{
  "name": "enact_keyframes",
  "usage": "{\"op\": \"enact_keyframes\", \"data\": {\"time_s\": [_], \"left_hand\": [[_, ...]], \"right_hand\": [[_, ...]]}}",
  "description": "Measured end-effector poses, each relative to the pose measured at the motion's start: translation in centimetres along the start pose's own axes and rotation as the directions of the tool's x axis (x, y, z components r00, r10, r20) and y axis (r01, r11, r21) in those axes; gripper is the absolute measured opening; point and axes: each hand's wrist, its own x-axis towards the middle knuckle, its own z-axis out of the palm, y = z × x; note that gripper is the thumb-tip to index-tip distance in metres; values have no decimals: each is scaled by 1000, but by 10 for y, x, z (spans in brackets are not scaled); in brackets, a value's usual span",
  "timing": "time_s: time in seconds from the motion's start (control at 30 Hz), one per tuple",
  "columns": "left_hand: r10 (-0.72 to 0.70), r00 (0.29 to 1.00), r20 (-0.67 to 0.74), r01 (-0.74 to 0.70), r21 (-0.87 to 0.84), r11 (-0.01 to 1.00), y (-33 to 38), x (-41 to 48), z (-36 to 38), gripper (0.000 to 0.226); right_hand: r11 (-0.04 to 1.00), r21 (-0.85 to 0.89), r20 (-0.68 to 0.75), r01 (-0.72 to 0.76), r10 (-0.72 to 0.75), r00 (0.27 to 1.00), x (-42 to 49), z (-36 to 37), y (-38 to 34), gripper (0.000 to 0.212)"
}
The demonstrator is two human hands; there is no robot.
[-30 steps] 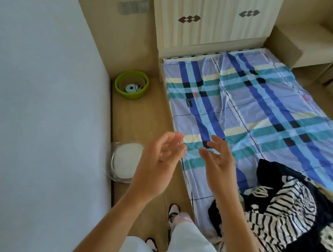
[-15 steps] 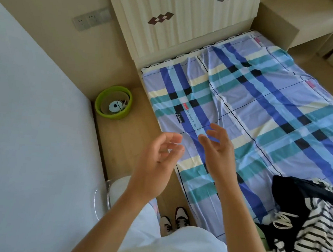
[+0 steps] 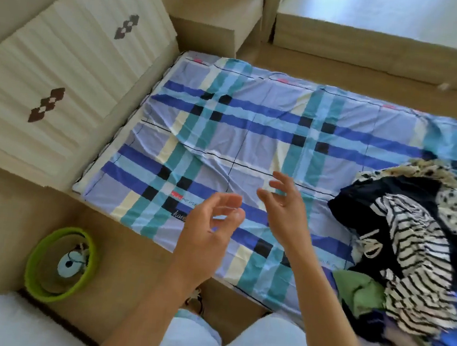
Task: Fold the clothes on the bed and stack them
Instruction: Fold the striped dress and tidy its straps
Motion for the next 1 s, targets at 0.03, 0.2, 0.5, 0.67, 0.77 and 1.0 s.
{"op": "enact_keyframes", "data": {"time_s": [0.03,0.2,0.5,0.67,0.77,1.0], "left_hand": [[12,999,41,-13,18,1000,-2,12,-6,27],[3,978,209,-11,35,999,-33,64,-15,26],[-58,923,380,27,88,996,-123,107,36,19],[-55,918,392,20,95,995,-198,129,69,29],[-28,925,379,-8,92,996,-261,148,94,29],[102,864,493,-150,58,987,-394,189,161,33]], "right_hand": [[1000,-6,-39,-19,19,999,1,3,4,49],[986,-15,-210,-166,159,965,-2,11,42,49],[953,-49,-326,-299,268,906,5,0,133,51],[960,-85,-334,-268,226,915,32,7,207,54],[969,-99,-329,-225,182,927,54,15,270,55],[993,-104,-325,-58,21,945,109,30,403,58]]}}
